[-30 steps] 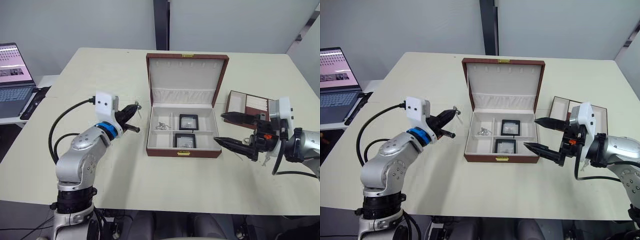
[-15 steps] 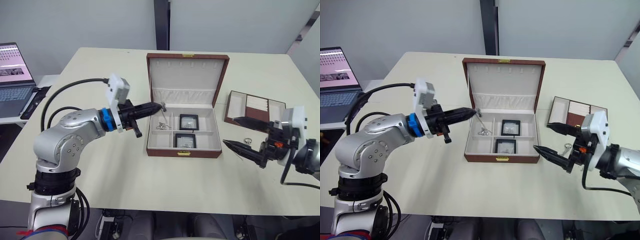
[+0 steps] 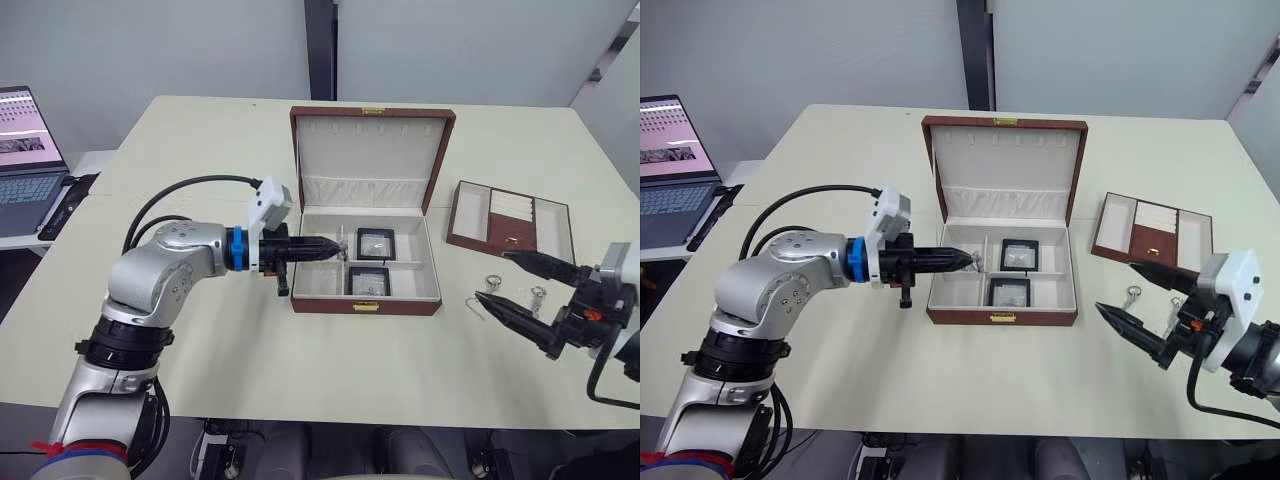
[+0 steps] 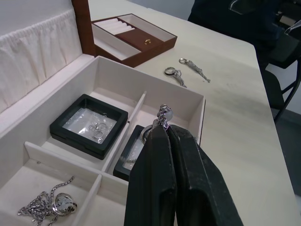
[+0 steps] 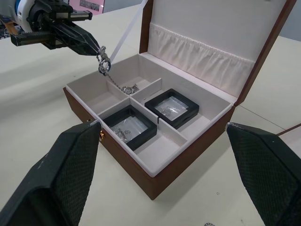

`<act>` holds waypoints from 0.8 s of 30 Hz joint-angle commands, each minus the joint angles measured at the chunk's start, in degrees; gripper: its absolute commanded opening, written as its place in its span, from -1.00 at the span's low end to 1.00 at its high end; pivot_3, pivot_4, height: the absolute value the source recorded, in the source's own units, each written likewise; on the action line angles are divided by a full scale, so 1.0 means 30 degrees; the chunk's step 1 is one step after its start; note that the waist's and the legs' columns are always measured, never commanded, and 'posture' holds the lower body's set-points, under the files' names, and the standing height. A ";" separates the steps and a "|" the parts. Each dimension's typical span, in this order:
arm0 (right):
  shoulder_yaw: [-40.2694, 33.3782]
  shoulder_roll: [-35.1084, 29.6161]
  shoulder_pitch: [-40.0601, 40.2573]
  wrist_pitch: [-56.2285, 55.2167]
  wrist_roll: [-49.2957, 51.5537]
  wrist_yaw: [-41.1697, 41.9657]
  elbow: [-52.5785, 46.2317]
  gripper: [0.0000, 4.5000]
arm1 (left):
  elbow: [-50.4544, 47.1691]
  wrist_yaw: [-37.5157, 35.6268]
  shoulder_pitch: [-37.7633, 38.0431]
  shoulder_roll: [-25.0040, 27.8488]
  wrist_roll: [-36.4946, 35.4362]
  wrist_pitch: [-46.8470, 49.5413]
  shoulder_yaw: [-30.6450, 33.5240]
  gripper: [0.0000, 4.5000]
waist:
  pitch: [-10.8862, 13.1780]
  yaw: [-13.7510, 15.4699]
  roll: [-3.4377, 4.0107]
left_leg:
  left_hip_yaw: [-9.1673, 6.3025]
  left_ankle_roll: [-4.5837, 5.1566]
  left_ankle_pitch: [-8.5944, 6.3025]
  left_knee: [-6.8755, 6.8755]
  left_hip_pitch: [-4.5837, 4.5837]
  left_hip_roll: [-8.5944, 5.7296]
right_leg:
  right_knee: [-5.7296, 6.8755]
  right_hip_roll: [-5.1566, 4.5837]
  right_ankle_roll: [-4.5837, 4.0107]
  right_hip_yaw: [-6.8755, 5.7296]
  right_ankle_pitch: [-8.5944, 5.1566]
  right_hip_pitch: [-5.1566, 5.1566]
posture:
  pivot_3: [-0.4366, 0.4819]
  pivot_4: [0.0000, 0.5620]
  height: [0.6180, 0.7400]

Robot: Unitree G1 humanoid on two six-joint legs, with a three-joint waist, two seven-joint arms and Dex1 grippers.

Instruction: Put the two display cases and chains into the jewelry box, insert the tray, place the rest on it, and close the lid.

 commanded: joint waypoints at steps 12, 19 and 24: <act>-0.0691 -0.0527 -0.0133 -0.0640 0.0561 0.0349 -0.0003 1.00 | -0.0163 -0.0232 0.1053 0.0149 0.1160 -0.0934 0.0168 -0.99 | 0.0000 0.0006 0.0000 | -0.0002 0.0002 -0.0001 0.0000 0.0002 0.0001 | 0.0002 -0.0001 0.0000 0.0002 0.0000 0.0001 | -0.05 -0.47 1.00; -0.0487 -0.0713 -0.0441 -0.0608 0.0583 0.0385 0.0131 1.00 | -0.0307 0.0025 0.1262 0.0082 0.1132 -0.0695 0.0321 -0.59 | 0.0000 0.0009 0.0000 | -0.0002 0.0001 -0.0001 0.0001 0.0001 0.0000 | 0.0002 -0.0002 0.0000 0.0001 0.0000 0.0001 | -0.05 -0.47 1.00; -0.0455 -0.0777 -0.0471 -0.0567 0.0584 0.0472 0.0173 1.00 | -0.0369 0.0096 0.1329 0.0097 0.1038 -0.0568 0.0411 0.10 | 0.0000 0.0009 0.0000 | -0.0003 0.0002 -0.0001 0.0001 0.0000 0.0000 | 0.0002 -0.0002 0.0000 0.0002 0.0000 0.0001 | -0.05 -0.47 1.00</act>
